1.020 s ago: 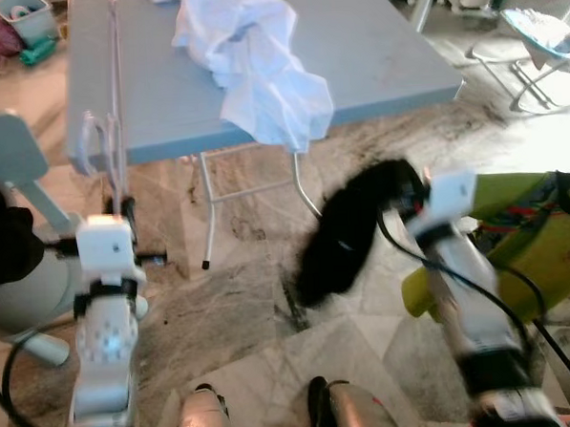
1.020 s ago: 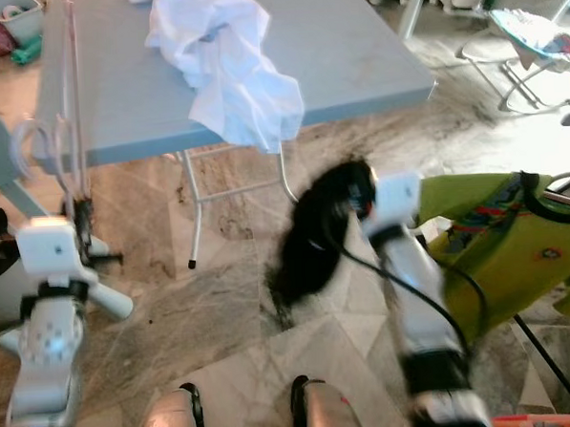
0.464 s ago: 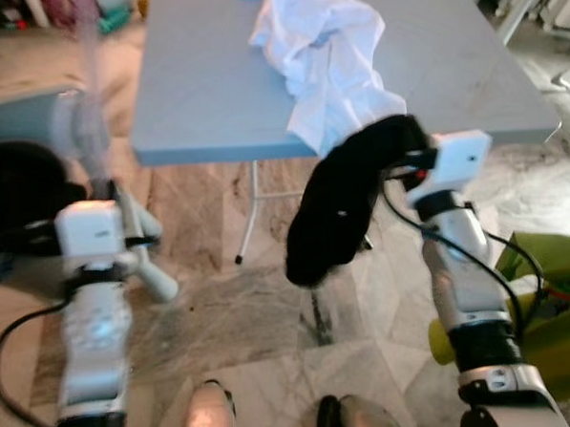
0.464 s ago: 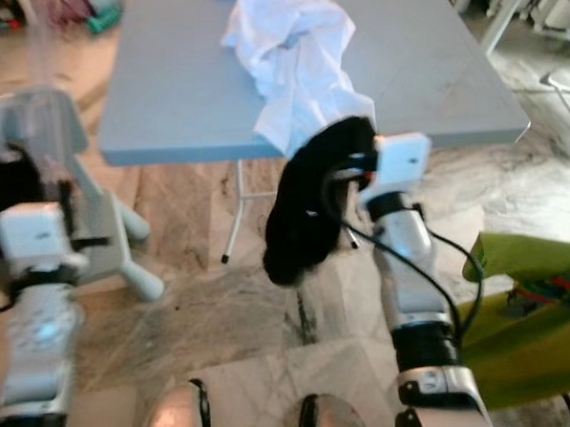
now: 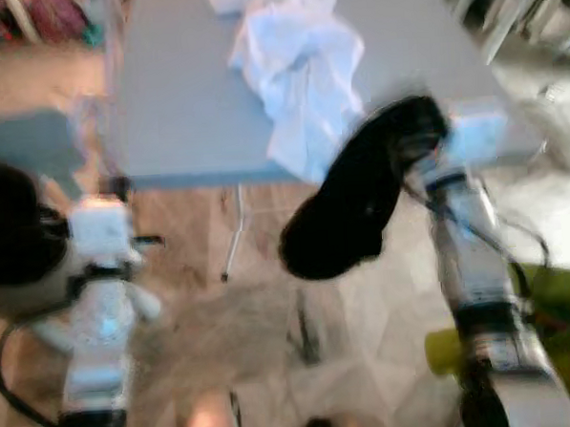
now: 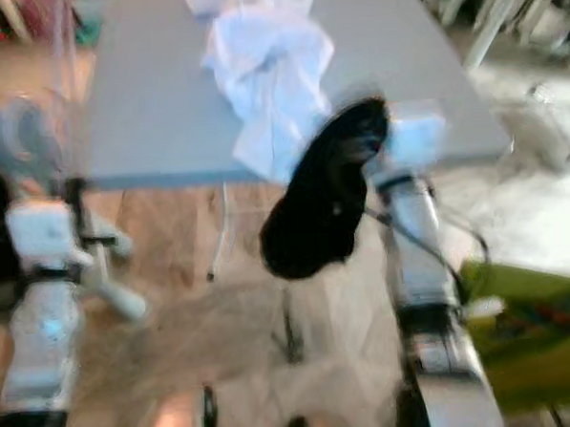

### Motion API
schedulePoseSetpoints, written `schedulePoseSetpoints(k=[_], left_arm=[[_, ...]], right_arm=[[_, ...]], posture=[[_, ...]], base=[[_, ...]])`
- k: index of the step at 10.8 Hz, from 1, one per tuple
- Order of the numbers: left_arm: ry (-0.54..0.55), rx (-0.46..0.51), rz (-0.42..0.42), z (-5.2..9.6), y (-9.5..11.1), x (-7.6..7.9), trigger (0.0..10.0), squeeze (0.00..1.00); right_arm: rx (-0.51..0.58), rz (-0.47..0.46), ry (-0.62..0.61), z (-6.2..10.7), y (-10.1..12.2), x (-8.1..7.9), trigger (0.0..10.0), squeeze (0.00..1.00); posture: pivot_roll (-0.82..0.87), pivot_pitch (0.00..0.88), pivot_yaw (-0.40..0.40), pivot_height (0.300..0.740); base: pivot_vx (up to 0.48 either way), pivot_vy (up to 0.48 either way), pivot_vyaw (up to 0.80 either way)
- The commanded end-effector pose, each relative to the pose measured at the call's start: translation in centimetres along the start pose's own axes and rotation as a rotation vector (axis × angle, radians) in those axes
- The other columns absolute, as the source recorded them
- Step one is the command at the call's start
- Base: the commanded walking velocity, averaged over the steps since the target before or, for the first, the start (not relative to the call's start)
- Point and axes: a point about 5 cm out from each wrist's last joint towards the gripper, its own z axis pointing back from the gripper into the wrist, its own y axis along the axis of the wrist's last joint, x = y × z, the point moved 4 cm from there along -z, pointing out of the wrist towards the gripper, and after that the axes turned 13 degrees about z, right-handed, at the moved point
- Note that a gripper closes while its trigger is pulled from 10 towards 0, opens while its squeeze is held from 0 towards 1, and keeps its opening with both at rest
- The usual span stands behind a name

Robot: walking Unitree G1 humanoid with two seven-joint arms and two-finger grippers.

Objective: Hang hanger

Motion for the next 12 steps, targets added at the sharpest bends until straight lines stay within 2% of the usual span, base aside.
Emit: schedulePoseSetpoints(k=[1,2,4,7,8,10,12], left_arm=[[-0.017,0.013,0.012,0.0,0.2,0.7,10.0,0.00],[-0.016,0.016,0.012,0.0,0.2,0.7,10.0,0.00],[-0.011,0.020,0.015,0.0,0.2,0.8,10.0,0.00],[-0.019,0.022,0.026,-0.3,0.1,1.3,10.0,0.00],[-0.019,0.023,0.027,-0.3,0.1,1.3,10.0,0.00],[-0.017,0.029,0.037,-0.2,0.1,1.7,10.0,0.00],[-0.013,0.031,0.040,-0.1,0.1,1.8,10.0,0.00]], right_arm=[[0.032,0.015,-0.028,-0.2,0.5,1.4,0.0,0.00],[0.061,0.009,-0.020,-1.2,1.4,1.3,0.0,0.00],[0.116,-0.017,0.024,-2.8,2.6,-0.2,0.0,0.00],[0.242,-0.071,0.082,-6.5,6.7,-2.4,0.0,0.00],[0.279,-0.094,0.091,-7.7,8.3,-2.7,0.0,0.00],[0.429,-0.184,0.078,-11.6,15.3,-2.7,0.0,0.00],[0.534,-0.225,0.044,-12.8,19.7,-1.9,0.0,0.00]], posture=[[0.06,0.165,-0.064,0.740],[0.07,0.164,-0.067,0.740],[0.07,0.164,-0.068,0.740],[0.07,0.163,-0.069,0.740],[0.07,0.161,-0.071,0.740],[0.08,0.155,-0.084,0.740],[0.08,0.156,-0.090,0.740]], base=[[0.412,0.000,0.00],[0.409,0.000,0.00],[0.407,0.000,0.00],[0.394,0.273,0.00],[0.390,0.277,0.00],[0.392,0.276,0.00],[0.392,0.276,0.00]])
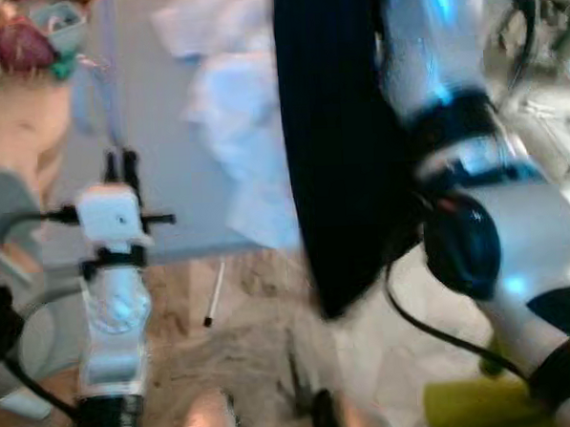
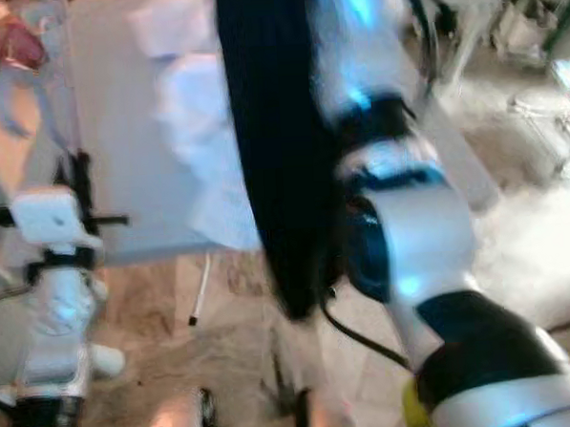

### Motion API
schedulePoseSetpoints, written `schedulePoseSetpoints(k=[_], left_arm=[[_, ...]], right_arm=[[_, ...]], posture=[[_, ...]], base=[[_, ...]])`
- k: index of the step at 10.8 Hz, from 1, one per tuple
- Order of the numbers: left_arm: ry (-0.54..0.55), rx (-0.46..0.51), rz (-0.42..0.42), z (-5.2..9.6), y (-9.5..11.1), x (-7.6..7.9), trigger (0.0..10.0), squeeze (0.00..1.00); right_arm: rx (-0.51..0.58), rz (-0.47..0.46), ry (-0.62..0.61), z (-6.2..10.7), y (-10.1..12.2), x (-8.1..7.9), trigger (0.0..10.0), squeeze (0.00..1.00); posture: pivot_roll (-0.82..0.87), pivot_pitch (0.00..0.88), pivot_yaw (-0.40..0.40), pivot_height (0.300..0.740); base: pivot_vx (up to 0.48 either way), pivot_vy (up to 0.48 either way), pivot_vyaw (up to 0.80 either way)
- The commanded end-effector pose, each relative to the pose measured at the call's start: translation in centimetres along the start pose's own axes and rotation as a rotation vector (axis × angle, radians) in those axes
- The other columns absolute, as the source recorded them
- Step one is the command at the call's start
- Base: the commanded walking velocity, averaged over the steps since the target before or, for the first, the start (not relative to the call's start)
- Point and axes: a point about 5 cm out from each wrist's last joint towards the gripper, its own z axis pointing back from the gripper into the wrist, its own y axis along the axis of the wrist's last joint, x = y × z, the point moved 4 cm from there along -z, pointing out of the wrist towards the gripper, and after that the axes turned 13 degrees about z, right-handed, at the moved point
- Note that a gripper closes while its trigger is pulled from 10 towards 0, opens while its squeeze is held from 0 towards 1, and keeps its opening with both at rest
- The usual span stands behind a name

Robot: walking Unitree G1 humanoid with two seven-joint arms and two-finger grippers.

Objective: Hang hanger

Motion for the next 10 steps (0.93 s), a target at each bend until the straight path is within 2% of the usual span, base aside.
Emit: schedulePoseSetpoints(k=[1,3,5,6,7,8,9,10], left_arm=[[0.027,-0.114,-0.007,1.3,-2.5,-0.3,10.0,0.00],[0.041,-0.115,-0.005,1.5,-2.5,-0.3,10.0,0.00],[0.049,-0.115,-0.016,1.8,-2.4,-0.4,10.0,0.00],[0.052,-0.119,-0.020,2.0,-2.5,-0.5,10.0,0.00],[0.056,-0.122,-0.019,2.2,-2.5,-0.4,10.0,0.00],[0.054,-0.124,-0.015,2.3,-2.5,-0.2,10.0,0.00],[0.047,-0.126,-0.012,2.3,-2.6,0.0,10.0,0.00],[0.044,-0.128,-0.010,2.3,-2.6,0.1,10.0,0.00]], right_arm=[[0.069,-0.019,-0.079,-1.1,2.0,2.1,0.0,0.00],[0.106,-0.042,-0.113,-1.8,3.0,2.7,0.0,0.00],[0.041,-0.064,-0.113,-1.1,1.2,2.1,0.0,0.00],[-0.056,-0.088,-0.090,0.2,-1.5,1.0,0.0,0.00],[-0.257,-0.057,0.006,3.3,-6.2,-1.5,0.0,0.00],[-0.498,0.036,0.106,7.8,-11.0,-3.3,0.0,0.00],[-0.706,0.090,0.198,12.8,-14.8,-4.1,10.0,0.00],[-0.788,0.085,0.207,14.9,-16.0,-4.0,10.0,0.00]], posture=[[0.08,0.158,-0.095,0.740],[0.09,0.165,-0.105,0.740],[0.10,0.171,-0.116,0.740],[0.11,0.172,-0.121,0.740],[0.11,0.175,-0.123,0.740],[0.11,0.178,-0.122,0.740],[0.10,0.181,-0.120,0.740],[0.10,0.183,-0.118,0.740]], base=[[0.364,0.259,0.00],[0.000,0.000,0.00],[0.000,0.000,0.00],[0.000,0.000,0.00],[0.000,0.000,0.00],[0.000,0.000,0.00],[0.000,0.000,0.00],[0.000,0.000,0.00]])
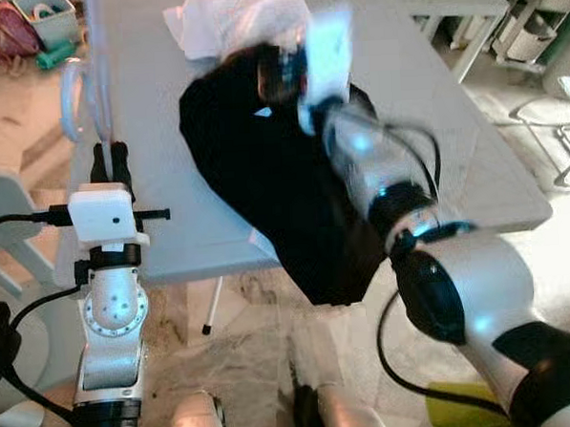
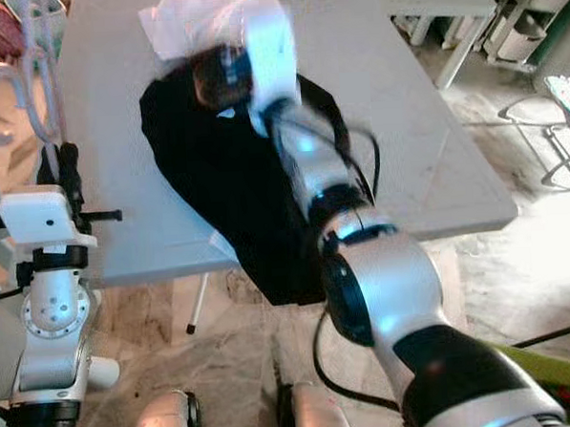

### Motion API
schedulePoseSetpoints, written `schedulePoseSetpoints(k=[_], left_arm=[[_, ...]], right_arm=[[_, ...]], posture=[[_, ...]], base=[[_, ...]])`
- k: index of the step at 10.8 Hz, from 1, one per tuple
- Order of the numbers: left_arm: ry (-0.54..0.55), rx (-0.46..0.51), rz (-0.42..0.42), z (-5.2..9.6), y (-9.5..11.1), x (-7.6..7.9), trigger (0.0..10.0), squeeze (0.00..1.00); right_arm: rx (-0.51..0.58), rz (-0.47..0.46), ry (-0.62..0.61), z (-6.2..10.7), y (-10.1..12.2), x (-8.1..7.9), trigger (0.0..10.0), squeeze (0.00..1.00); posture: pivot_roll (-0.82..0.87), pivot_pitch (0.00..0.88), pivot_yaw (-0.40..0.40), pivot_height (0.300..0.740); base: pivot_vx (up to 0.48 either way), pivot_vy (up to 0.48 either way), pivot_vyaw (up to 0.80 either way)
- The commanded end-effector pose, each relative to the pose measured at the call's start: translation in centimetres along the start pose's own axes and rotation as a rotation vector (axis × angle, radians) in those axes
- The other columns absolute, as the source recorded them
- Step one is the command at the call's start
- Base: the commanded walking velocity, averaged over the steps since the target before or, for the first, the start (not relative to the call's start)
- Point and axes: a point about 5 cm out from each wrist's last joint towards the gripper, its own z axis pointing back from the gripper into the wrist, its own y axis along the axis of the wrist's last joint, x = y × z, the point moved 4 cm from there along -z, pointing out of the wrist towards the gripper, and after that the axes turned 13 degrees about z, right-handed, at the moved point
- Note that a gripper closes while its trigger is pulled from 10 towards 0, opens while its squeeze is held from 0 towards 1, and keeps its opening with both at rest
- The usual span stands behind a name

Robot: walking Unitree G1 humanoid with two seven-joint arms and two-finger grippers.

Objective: Hang hanger

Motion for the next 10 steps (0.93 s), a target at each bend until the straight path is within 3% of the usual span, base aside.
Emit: schedulePoseSetpoints(k=[1,3,4,6,7,10], left_arm=[[0.020,-0.164,0.001,1.7,-3.3,-0.3,10.0,0.00],[0.013,-0.172,0.005,1.9,-3.4,-0.1,10.0,0.00],[0.001,-0.181,0.008,2.1,-3.6,0.1,10.0,0.00],[-0.008,-0.185,0.005,2.0,-3.6,0.0,10.0,0.00],[-0.011,-0.186,0.003,1.9,-3.7,-0.1,10.0,0.00],[-0.034,-0.196,-0.001,2.2,-3.7,0.1,10.0,0.00]], right_arm=[[-0.044,0.014,0.062,1.1,-2.1,0.4,10.0,1.00],[-0.010,0.016,0.232,3.6,-3.8,1.1,10.0,1.00],[0.068,-0.012,0.358,5.4,-3.8,1.3,10.0,1.00],[0.094,0.002,0.499,9.6,-4.7,3.3,10.0,1.00],[0.081,-0.028,0.550,11.5,-4.8,4.5,10.0,1.00],[0.086,-0.201,0.717,14.8,-3.5,4.5,10.0,1.00]], posture=[[0.10,0.187,-0.116,0.740],[0.10,0.194,-0.111,0.740],[0.09,0.196,-0.106,0.740],[0.08,0.199,-0.097,0.740],[0.08,0.201,-0.093,0.740],[0.08,0.202,-0.084,0.740]], base=[[0.000,0.000,0.00],[0.000,0.000,0.00],[0.000,0.000,0.00],[0.000,0.000,0.00],[0.000,0.000,0.00],[0.000,0.000,0.00]])
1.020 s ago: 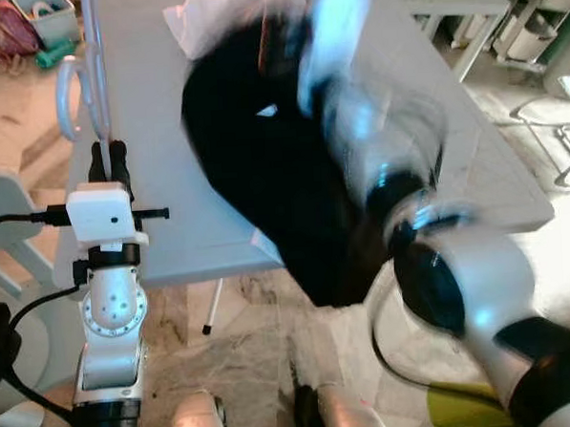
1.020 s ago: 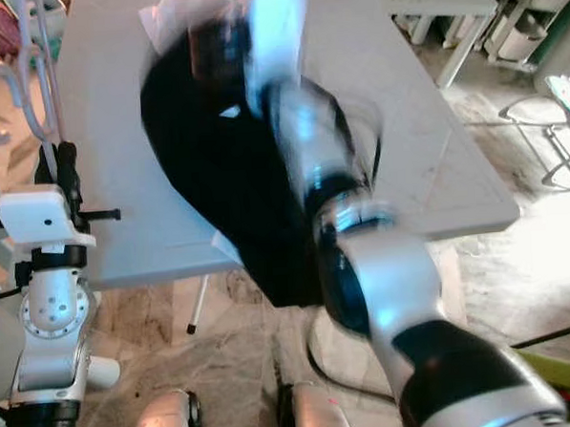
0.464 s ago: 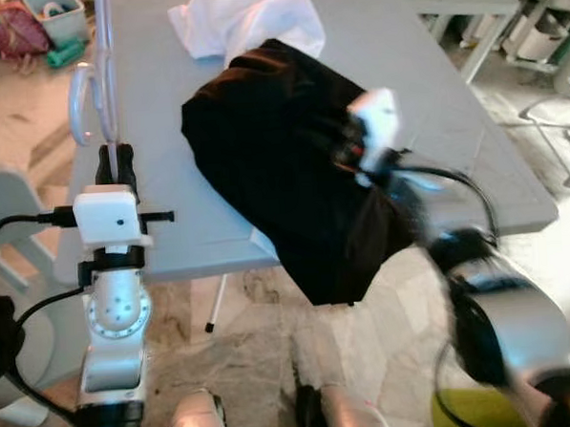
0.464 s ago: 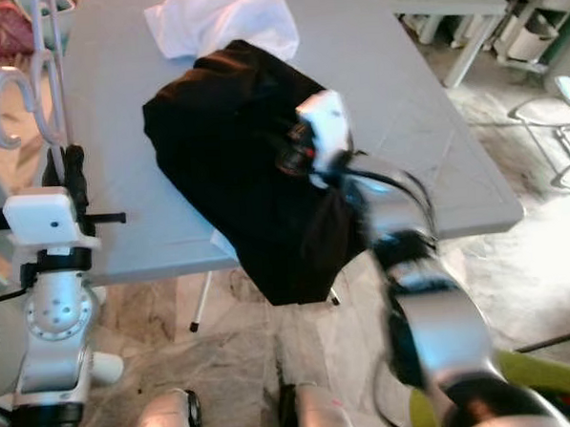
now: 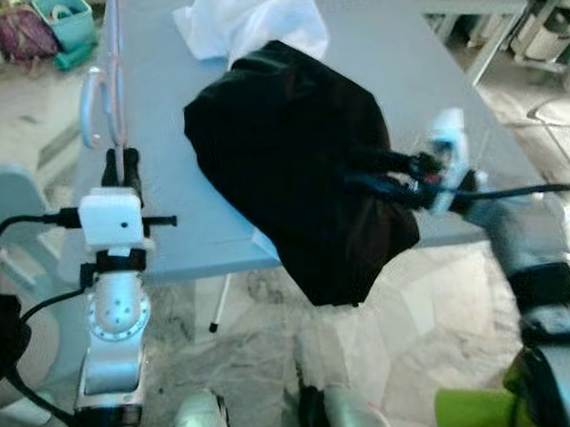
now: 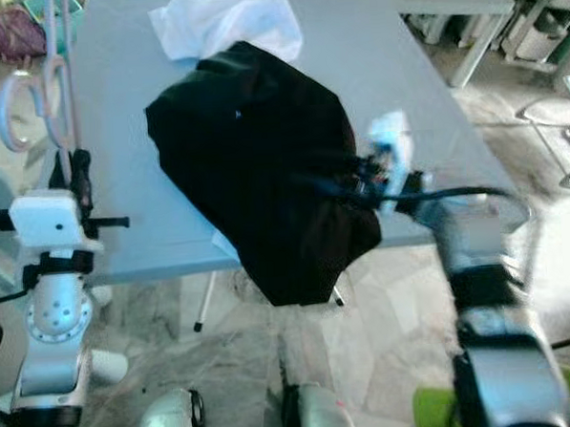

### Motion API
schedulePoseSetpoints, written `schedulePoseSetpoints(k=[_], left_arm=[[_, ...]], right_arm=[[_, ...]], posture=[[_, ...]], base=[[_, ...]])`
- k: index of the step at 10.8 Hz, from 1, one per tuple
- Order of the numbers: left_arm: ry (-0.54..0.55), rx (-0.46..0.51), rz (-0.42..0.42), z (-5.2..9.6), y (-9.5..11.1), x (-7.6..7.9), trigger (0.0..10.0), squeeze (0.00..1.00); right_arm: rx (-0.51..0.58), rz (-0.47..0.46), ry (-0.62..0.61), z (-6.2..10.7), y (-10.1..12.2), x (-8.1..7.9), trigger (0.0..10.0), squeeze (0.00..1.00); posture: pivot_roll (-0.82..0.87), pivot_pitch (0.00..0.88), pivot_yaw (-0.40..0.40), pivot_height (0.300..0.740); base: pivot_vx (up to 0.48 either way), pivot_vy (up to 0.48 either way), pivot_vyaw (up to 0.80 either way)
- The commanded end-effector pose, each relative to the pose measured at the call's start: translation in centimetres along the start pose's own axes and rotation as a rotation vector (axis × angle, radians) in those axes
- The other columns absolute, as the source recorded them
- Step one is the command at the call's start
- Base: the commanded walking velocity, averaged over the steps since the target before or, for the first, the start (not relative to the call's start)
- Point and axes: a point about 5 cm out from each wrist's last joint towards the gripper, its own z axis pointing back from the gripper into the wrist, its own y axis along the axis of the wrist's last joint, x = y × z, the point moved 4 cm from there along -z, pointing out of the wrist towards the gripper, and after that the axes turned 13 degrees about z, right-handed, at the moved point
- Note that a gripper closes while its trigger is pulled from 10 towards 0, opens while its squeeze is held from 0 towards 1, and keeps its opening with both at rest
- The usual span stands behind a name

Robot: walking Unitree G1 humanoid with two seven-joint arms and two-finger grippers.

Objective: Hang hanger

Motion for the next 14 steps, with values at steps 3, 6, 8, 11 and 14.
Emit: schedulePoseSetpoints(k=[3,6,8,11,14], left_arm=[[0.011,-0.166,0.003,1.6,-3.3,-0.6,10.0,0.00],[-0.011,-0.173,0.010,1.6,-3.4,-0.1,10.0,0.00],[-0.005,-0.161,0.014,1.1,-3.3,0.0,10.0,0.00],[-0.002,-0.157,0.018,1.0,-3.4,0.2,10.0,0.00],[0.007,-0.147,0.023,0.7,-3.5,0.5,10.0,0.00]], right_arm=[[0.061,-0.186,0.235,-0.1,0.7,-4.7,10.0,1.00],[-0.118,-0.284,0.365,-1.4,-4.6,-9.2,10.0,1.00],[-0.246,-0.192,0.199,-3.9,-7.6,-7.2,10.0,1.00],[-0.344,-0.087,-0.066,-6.0,-8.7,-3.0,10.0,1.00],[-0.552,0.004,-0.533,-5.5,-9.7,3.3,10.0,1.00]], posture=[[0.09,0.201,-0.071,0.740],[0.11,0.191,-0.069,0.740],[0.12,0.176,-0.076,0.740],[0.11,0.162,-0.089,0.740],[0.12,0.153,-0.098,0.740]], base=[[0.000,0.000,0.00],[0.000,0.000,0.00],[0.000,0.000,0.00],[0.000,0.000,0.00],[0.000,0.000,0.00]])
